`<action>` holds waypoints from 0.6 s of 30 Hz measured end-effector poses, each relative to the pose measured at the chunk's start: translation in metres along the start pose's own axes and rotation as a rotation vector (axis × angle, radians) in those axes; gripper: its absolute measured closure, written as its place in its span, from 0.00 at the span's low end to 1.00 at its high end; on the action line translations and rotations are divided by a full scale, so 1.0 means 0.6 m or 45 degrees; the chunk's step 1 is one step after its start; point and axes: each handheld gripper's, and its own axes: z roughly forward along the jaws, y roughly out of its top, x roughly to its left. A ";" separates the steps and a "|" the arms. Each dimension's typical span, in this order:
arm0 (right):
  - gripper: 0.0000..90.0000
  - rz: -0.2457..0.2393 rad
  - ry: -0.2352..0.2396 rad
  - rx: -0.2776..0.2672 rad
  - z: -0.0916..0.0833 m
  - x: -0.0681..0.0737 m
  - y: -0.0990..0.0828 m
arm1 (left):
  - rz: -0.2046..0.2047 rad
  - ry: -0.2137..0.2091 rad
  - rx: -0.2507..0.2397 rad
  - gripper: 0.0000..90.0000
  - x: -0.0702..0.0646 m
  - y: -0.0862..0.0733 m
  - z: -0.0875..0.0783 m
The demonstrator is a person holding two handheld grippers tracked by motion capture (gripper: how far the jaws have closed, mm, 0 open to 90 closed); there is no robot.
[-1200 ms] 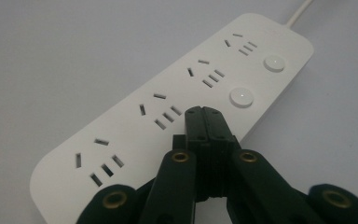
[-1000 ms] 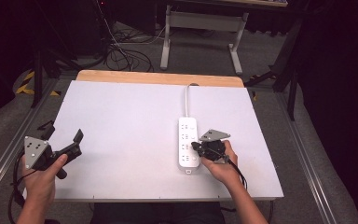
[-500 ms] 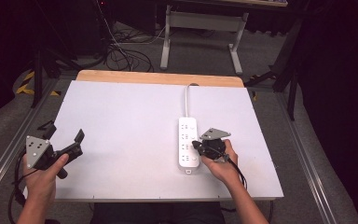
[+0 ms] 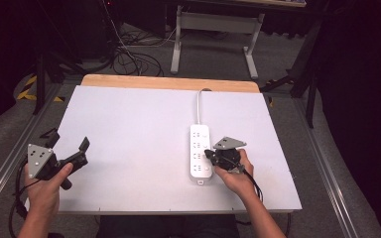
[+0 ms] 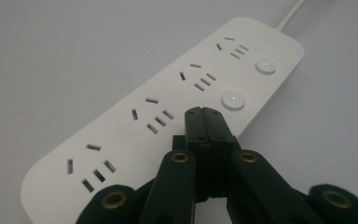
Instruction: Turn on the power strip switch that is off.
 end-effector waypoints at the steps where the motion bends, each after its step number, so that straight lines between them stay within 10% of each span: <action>1: 1.00 -0.003 -0.001 -0.007 0.000 0.000 0.000 | 0.000 0.000 0.000 0.10 0.000 0.000 0.000; 18: 0.99 -0.001 0.008 -0.144 -0.019 -0.009 0.007 | -0.006 0.002 -0.001 0.10 0.001 0.000 0.001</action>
